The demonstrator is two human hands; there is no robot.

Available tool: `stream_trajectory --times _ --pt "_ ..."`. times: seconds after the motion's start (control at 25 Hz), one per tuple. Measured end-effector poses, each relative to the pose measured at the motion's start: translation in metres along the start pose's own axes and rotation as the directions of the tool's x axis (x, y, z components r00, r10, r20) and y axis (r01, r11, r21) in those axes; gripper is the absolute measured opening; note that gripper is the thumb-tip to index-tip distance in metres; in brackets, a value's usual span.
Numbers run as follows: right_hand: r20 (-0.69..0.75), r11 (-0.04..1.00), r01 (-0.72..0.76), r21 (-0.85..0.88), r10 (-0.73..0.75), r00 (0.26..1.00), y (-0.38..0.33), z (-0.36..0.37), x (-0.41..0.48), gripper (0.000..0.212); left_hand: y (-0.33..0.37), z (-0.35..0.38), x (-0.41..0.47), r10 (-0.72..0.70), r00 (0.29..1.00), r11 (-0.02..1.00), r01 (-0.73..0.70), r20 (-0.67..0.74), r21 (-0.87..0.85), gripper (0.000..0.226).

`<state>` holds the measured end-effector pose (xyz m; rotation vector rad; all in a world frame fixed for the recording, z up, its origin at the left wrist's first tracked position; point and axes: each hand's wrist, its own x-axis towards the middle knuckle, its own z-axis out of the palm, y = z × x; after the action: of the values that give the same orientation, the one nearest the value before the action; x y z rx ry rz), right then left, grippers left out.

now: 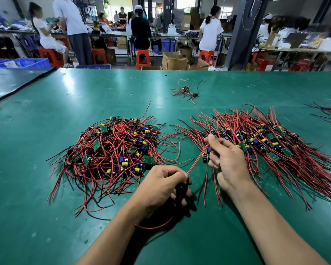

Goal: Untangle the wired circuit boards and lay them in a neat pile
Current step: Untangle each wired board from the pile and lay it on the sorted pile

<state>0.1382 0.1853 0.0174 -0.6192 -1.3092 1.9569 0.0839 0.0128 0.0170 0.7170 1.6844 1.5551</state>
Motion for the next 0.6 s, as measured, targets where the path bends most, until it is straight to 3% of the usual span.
stream_trajectory --times 0.2,0.32,0.4,0.6 --pt "0.150 0.930 -0.267 0.251 0.235 0.960 -0.012 -0.002 -0.002 0.034 -0.001 0.001 -0.001 0.016 1.000 1.000 -0.016 -0.009 0.024 0.020" --pt "0.206 0.872 -0.354 0.337 0.298 0.932 -0.016 -0.001 -0.003 0.026 -0.002 0.001 0.000 0.017 1.000 0.999 -0.017 -0.019 0.030 0.019" --pt "0.198 0.890 -0.329 0.316 0.277 0.940 -0.015 -0.002 -0.003 0.026 -0.003 0.000 0.000 0.011 1.000 1.000 -0.010 -0.025 0.026 0.018" --pt "0.122 0.995 -0.097 0.006 0.096 0.988 -0.006 -0.003 -0.004 0.034 -0.004 0.002 0.002 0.000 0.998 0.998 -0.004 -0.064 -0.067 0.019"
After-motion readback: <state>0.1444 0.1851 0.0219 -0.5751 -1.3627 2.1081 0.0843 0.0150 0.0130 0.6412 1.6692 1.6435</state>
